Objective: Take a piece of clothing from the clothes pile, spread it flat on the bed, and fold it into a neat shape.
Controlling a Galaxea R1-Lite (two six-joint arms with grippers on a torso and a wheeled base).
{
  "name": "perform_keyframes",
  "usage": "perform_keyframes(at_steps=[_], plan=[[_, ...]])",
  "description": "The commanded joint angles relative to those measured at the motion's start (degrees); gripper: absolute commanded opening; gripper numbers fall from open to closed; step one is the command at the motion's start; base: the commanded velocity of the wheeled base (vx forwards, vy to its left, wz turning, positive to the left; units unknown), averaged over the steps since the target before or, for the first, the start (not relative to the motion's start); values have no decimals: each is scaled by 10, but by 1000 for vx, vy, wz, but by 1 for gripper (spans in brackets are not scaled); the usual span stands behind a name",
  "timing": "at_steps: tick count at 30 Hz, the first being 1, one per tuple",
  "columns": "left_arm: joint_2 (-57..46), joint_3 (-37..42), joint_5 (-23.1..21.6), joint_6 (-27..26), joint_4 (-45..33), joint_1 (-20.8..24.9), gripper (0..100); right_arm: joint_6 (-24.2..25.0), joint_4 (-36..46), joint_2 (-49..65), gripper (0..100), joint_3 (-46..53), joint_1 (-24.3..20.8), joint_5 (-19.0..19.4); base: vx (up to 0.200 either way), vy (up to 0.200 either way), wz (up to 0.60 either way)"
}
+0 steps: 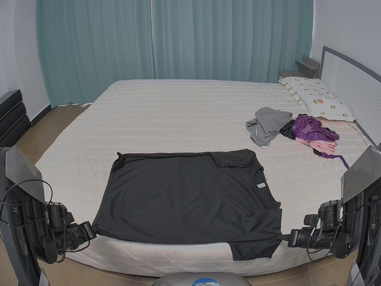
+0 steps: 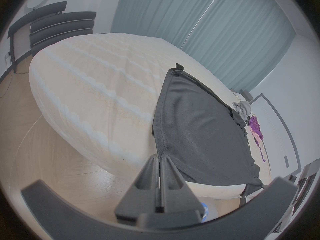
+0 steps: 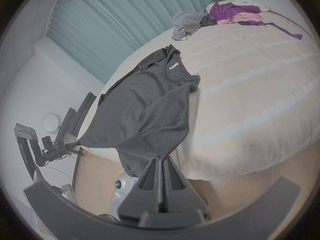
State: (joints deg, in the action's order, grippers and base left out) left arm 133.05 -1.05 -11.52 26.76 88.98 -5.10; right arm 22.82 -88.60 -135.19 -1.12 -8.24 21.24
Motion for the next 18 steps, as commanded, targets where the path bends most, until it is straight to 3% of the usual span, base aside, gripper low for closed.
perform_keyframes(at_steps=[1, 8, 13, 18], plan=[[-6, 10, 4, -10, 6, -10, 0, -6, 33, 20, 0, 11, 2, -1, 0, 0, 0], [-11, 10, 7, -25, -17, -10, 0, -10, 81, 54, 0, 11, 3, -1, 0, 0, 0], [-76, 10, 12, -87, -122, -20, 0, -37, 149, 83, 0, 11, 11, -1, 0, 0, 0], [-89, 10, 15, -98, -142, -22, 0, -40, 197, 107, 0, 11, 13, -1, 0, 0, 0]])
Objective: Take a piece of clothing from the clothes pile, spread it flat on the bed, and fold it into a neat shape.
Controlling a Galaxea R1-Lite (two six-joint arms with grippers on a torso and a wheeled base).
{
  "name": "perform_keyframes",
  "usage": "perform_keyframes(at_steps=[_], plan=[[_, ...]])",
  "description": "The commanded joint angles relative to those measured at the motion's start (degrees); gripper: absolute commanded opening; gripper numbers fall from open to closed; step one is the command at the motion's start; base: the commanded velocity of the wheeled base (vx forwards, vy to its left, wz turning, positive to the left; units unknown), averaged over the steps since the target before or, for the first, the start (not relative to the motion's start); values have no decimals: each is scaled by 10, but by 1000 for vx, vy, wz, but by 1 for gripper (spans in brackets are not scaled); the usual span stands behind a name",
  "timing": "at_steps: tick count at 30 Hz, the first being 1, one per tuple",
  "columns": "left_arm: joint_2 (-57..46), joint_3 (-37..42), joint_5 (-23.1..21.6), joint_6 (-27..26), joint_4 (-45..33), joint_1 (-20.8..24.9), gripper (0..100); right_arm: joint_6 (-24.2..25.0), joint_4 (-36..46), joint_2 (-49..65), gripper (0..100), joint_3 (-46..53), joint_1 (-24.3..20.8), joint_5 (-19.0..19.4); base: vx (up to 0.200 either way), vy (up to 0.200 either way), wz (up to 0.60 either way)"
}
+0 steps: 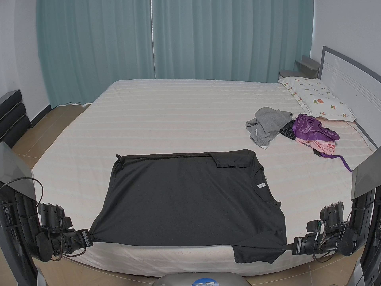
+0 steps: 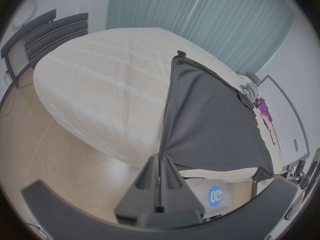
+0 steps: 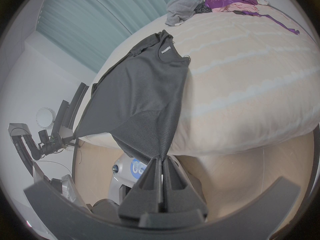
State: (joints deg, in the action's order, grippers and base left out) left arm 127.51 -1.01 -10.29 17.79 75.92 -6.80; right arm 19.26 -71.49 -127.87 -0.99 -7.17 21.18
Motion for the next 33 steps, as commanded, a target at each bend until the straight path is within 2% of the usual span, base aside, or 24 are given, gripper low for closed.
perform_keyframes(at_steps=[1, 9, 14, 20, 21, 33], plan=[[-34, 10, 3, -9, -12, -5, 0, -5, 30, 34, 0, 10, 1, -1, 0, 0, 0], [-89, 10, 12, -59, -111, -7, 0, -12, 122, 90, 0, 10, -2, -1, 0, 0, 0], [-102, 10, 13, -78, -141, -7, 0, -29, 175, 122, 0, 10, -2, 0, 0, 0, 0], [-112, 10, 23, -93, -173, -7, 0, -37, 195, 133, 0, 10, -2, -1, 0, 0, 0], [-126, 10, 26, -110, -205, -7, 0, -42, 200, 134, 0, 10, 0, -4, 0, 0, 0], [-183, 10, 31, -162, -307, -8, 0, -84, 267, 162, 0, 10, 3, -18, 0, 0, 0]])
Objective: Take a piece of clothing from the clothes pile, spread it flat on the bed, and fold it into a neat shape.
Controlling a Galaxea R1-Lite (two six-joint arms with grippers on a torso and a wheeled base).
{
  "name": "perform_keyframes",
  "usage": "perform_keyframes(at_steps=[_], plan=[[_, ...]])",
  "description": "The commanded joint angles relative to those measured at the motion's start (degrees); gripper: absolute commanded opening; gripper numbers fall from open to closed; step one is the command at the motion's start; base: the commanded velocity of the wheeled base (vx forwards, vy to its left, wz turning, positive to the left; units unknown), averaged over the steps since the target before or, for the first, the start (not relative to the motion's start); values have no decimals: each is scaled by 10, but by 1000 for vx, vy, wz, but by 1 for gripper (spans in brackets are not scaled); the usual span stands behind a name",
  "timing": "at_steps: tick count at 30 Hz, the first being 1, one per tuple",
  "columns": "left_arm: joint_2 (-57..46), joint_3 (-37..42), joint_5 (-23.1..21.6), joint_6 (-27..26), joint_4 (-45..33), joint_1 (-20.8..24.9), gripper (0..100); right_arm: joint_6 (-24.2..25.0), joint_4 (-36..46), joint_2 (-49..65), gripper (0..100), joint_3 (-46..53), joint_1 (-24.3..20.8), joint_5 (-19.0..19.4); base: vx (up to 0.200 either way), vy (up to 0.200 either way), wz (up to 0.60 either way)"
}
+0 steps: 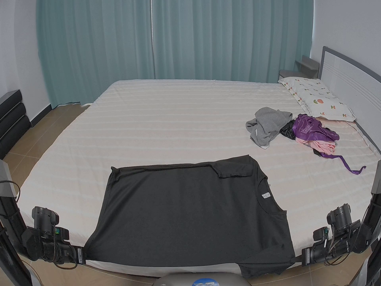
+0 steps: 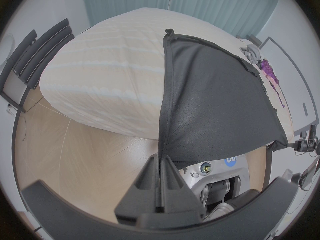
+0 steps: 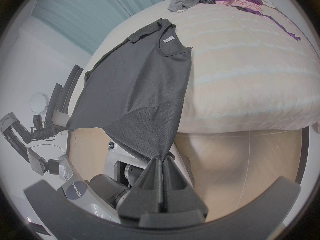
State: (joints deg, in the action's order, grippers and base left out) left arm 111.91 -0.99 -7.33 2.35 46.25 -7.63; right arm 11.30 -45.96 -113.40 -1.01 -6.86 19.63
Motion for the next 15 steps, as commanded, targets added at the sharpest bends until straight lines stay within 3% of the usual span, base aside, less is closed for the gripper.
perform_keyframes(at_steps=[1, 10, 14, 15], plan=[[-27, 10, 1, -8, -11, 0, 0, -4, 11, 17, 0, 10, 0, -3, 0, 0, 0], [-45, 8, 15, -28, -48, 2, 0, -30, 41, 56, 0, 10, 2, -1, 0, 0, 0], [-59, -7, 14, -7, -31, 2, 0, -21, 14, 69, 0, 0, 4, 0, 0, 0, 0], [-70, -14, 13, 19, -20, 2, 0, -13, -2, 69, 0, -8, 6, -2, 0, 0, 0]])
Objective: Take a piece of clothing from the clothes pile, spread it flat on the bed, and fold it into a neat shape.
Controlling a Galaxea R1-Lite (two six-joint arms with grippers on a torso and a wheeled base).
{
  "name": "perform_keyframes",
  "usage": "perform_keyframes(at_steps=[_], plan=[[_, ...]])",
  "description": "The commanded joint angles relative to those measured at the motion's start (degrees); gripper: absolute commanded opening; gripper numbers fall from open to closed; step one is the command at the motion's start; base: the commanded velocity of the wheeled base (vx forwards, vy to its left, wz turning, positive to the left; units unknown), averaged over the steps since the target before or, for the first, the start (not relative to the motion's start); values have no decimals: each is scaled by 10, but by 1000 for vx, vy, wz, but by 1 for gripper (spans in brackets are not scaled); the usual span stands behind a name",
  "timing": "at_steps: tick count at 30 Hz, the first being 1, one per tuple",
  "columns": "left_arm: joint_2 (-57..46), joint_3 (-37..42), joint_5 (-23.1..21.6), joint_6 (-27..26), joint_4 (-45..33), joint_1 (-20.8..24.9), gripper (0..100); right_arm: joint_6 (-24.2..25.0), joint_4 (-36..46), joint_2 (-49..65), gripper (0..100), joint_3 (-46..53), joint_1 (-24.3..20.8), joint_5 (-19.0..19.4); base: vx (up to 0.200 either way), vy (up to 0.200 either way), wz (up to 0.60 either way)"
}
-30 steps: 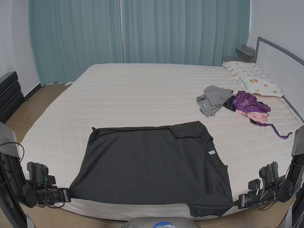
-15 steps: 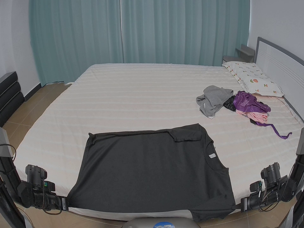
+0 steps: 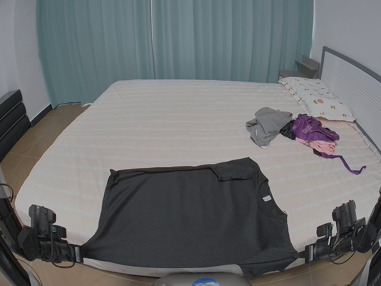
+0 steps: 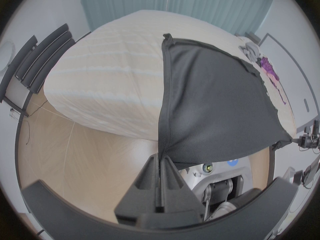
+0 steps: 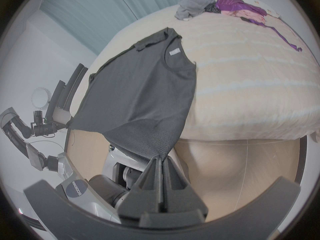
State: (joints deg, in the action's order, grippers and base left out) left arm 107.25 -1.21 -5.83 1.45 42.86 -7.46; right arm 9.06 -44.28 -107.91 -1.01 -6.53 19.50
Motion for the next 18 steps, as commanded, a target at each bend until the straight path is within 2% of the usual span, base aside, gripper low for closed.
perform_keyframes(at_steps=[1, 2, 3, 6, 8, 9, 18], plan=[[-34, -18, -1, 51, 25, 3, 0, 21, -28, 15, 0, -14, 3, -3, 0, 0, 0], [-35, -19, -1, 54, 27, 3, 0, 23, -29, 15, 0, -15, 3, -3, 0, 0, 0], [-57, -32, -4, 96, 41, 10, 0, 46, -45, 14, 0, -27, 3, -5, 0, 0, 0], [-65, -71, -1, 157, 43, 32, 0, 73, -69, 12, 0, -51, 3, -6, 0, 0, 0], [-65, -71, -1, 157, 43, 32, 0, 73, -69, 12, 0, -51, 3, -6, 0, 0, 0], [-64, -99, 2, 186, 41, 46, 0, 89, -77, 8, 0, -79, 3, -20, 0, 0, 0], [-59, -114, 10, 189, 35, 46, 0, 99, -71, -2, 0, -120, -1, -30, 0, 0, 0]])
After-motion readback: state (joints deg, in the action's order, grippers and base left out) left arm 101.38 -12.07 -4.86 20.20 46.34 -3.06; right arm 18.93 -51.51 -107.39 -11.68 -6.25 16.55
